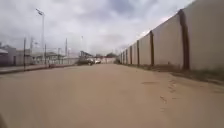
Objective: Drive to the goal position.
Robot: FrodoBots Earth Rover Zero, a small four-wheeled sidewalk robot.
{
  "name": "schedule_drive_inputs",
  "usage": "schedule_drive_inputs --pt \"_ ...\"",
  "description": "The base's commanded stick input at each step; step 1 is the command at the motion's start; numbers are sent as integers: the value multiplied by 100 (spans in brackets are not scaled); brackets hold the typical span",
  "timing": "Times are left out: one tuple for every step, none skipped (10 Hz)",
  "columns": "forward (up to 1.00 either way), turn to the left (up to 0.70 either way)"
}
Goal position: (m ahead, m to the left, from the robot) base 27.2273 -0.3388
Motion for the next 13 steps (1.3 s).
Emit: schedule_drive_inputs --pt "100 0" --pt "100 0" --pt "100 0" --pt "100 0" --pt "100 0" --pt "100 0" --pt "100 0" --pt "100 0" --pt "100 0" --pt "100 0" --pt "100 0" --pt "100 0" --pt "100 0"
